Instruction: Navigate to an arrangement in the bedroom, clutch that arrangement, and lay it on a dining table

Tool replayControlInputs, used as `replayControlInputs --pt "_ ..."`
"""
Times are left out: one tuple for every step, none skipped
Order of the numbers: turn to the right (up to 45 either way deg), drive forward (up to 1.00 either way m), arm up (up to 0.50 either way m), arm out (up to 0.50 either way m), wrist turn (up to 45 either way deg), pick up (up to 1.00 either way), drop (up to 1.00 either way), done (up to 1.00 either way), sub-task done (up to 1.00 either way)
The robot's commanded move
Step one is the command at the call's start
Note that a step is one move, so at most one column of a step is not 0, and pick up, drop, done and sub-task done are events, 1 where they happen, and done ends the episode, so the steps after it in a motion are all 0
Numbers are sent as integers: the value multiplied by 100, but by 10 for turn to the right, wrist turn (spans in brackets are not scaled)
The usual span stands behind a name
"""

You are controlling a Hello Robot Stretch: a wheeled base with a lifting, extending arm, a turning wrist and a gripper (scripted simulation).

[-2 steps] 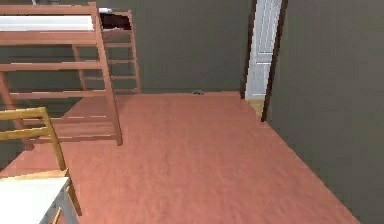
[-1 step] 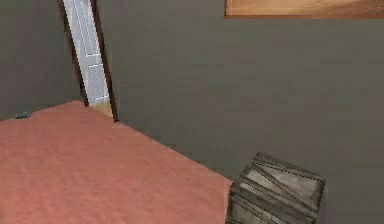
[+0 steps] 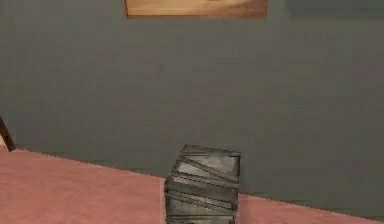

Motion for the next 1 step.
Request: replayControlInputs --pt "-450 0 0 0 0 0 0 0 0"
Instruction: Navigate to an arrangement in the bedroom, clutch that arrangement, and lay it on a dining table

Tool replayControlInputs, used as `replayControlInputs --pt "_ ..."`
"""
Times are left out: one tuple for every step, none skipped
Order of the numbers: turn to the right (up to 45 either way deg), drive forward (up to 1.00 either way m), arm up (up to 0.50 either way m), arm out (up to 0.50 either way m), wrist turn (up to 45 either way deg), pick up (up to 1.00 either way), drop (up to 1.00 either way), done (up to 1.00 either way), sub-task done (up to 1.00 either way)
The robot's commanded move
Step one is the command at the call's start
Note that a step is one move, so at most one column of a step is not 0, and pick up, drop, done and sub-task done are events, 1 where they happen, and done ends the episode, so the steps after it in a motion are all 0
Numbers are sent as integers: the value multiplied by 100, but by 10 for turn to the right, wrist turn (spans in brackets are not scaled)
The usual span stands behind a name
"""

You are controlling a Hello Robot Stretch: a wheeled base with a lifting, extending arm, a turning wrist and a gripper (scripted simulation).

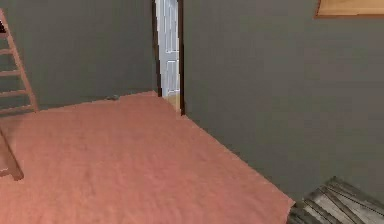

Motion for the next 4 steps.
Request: replayControlInputs --pt "-240 0 0 0 0 0 0 0 0" --pt "450 0 0 0 0 0 0 0 0" --pt "360 0 0 0 0 0 0 0 0" --pt "-450 0 0 0 0 0 0 0 0"
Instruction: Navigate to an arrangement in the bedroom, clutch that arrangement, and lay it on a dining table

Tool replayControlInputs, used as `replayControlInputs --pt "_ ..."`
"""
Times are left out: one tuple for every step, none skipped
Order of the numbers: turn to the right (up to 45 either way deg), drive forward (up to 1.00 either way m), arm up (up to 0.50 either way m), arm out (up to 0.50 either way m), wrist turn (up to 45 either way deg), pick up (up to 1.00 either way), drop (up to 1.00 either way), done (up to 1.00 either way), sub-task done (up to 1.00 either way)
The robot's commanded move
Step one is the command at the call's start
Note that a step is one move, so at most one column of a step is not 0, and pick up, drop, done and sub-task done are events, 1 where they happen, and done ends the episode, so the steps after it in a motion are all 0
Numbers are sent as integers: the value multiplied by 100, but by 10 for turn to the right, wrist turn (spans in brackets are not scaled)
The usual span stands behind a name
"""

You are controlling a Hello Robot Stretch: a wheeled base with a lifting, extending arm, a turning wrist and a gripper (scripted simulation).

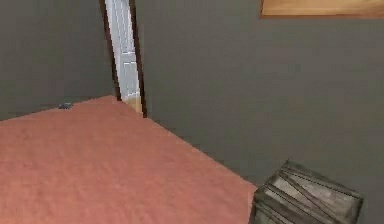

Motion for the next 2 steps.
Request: replayControlInputs --pt "-450 0 0 0 0 0 0 0 0" --pt "-30 0 0 0 0 0 0 0 0"
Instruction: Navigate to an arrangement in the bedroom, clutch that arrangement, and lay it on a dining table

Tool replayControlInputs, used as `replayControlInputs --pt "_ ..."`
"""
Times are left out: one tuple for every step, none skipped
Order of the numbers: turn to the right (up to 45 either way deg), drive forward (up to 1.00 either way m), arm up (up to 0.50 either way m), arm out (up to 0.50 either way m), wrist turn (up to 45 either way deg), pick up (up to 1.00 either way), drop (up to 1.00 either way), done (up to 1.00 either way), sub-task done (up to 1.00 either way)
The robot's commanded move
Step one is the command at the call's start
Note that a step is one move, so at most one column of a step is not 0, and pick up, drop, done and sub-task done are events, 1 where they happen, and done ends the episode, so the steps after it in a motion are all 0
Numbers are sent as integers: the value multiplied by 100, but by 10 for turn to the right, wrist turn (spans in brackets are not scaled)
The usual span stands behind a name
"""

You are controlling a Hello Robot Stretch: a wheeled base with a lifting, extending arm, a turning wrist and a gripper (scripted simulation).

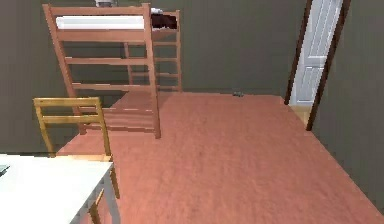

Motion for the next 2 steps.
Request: replayControlInputs --pt "450 0 0 0 0 0 0 0 0" --pt "450 0 0 0 0 0 0 0 0"
